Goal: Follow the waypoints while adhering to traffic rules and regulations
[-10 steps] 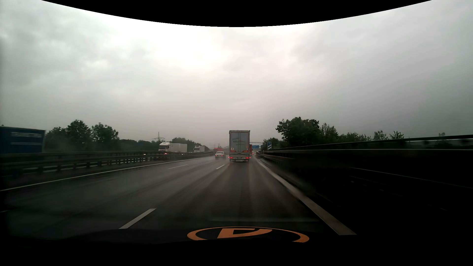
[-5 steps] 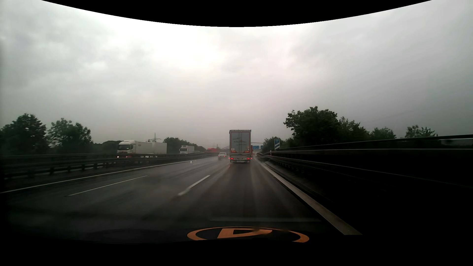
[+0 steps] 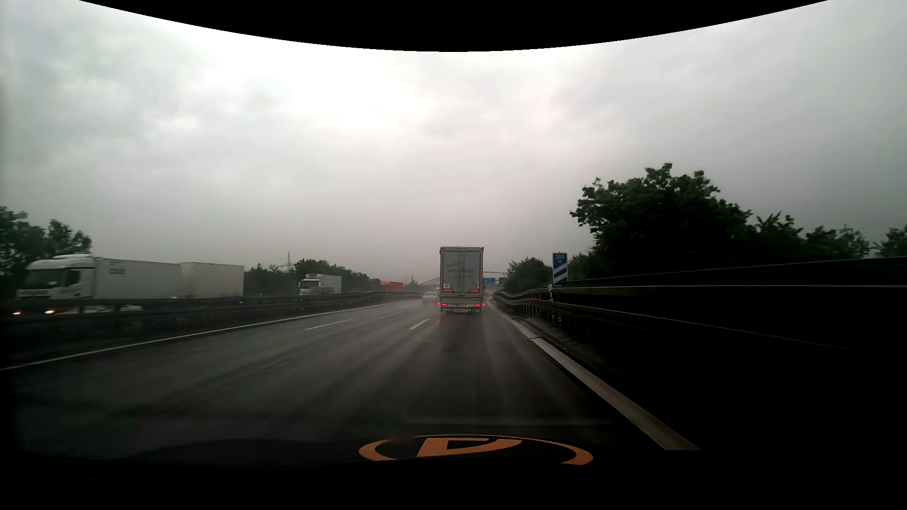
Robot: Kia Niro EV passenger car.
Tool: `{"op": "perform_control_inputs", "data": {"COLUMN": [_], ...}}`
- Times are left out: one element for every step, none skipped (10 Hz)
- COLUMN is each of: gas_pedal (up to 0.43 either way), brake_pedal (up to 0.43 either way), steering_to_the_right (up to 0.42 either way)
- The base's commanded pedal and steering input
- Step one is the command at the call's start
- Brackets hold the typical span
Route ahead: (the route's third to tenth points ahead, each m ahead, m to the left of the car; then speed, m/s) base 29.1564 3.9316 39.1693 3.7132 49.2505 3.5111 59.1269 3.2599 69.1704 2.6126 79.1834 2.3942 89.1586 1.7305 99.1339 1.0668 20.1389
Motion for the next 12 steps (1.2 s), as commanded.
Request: {"op": "perform_control_inputs", "data": {"gas_pedal": [0.118,0.000,0.000,0.000,0.000,0.000,0.000,0.000,0.000,0.000,0.000,0.000], "brake_pedal": [0.000,0.000,0.024,0.146,0.232,0.256,0.262,0.262,0.262,0.238,0.220,0.183], "steering_to_the_right": [-0.010,-0.006,0.000,0.002,0.002,0.005,0.010,0.010,0.009,0.006,0.005,0.005]}}
